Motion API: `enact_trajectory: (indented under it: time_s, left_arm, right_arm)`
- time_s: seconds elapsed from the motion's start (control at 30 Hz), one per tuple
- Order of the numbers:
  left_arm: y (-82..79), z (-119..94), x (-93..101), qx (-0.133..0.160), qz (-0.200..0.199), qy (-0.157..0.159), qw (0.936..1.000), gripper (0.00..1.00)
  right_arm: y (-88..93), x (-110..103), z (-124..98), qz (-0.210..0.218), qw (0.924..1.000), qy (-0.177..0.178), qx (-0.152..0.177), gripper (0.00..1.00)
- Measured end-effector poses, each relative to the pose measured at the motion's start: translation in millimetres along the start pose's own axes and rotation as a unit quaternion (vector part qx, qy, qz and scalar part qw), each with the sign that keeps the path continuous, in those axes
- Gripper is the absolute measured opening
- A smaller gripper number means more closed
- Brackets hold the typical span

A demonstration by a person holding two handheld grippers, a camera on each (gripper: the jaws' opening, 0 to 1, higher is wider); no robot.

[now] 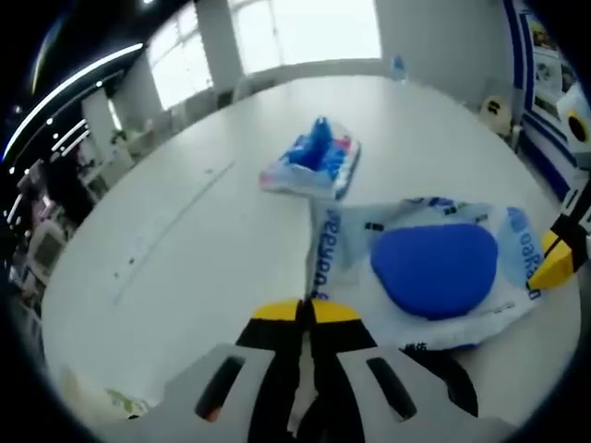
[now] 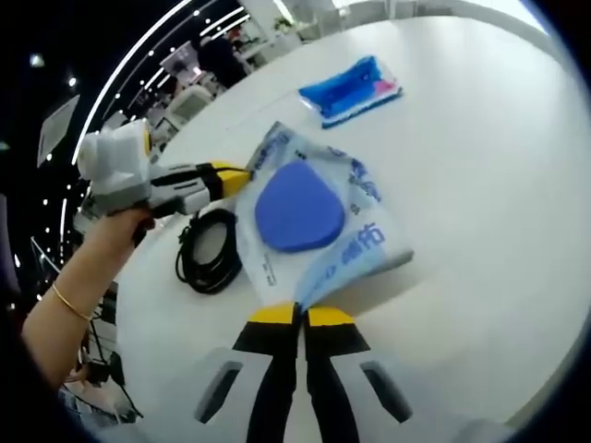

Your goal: Arrange the tabletop items into an orderly group along one side of the table until the central work area is clear of visible clutter.

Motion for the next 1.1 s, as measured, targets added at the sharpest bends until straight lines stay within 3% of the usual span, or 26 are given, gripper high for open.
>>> enact_trajectory:
  time_s: [0.4, 0.67, 0.83, 1.1]
  left_arm:
    - [-2.2, -20.4, -4.4, -0.002, -0.025, -0.009, 0.9997, 0.0]
    - [-2.1, -43.8, -7.4, 0.017, -0.063, -0.004, 0.9979, 0.0]
    - [-0.6, -54.1, -5.3, 0.018, -0.072, -0.007, 0.9972, 0.0]
    - [2.5, -74.1, -6.5, 0.041, -0.129, -0.034, 0.9901, 0.0]
  right_arm:
    - [-8.0, 5.8, -5.0, -0.03, 0.9995, 0.008, 0.007, 0.01]
    - [-17.2, 8.3, -9.3, -0.065, 0.9974, 0.021, 0.023, 0.01]
    - [-30.4, 13.6, -15.5, -0.076, 0.9957, 0.033, 0.041, 0.01]
    - [-55.1, 12.9, -17.1, -0.121, 0.9901, 0.043, 0.056, 0.01]
Point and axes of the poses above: the point that each gripper's makers call its tool centre point, and the gripper's own axes: z roughly forward along the fingers, x roughly to its right, y roughly out of its underside, the point moved 6 cm from there along -z, roughly backward along the fingers, and after that the axes turned 1 degree about -z, right-handed, at the moved point
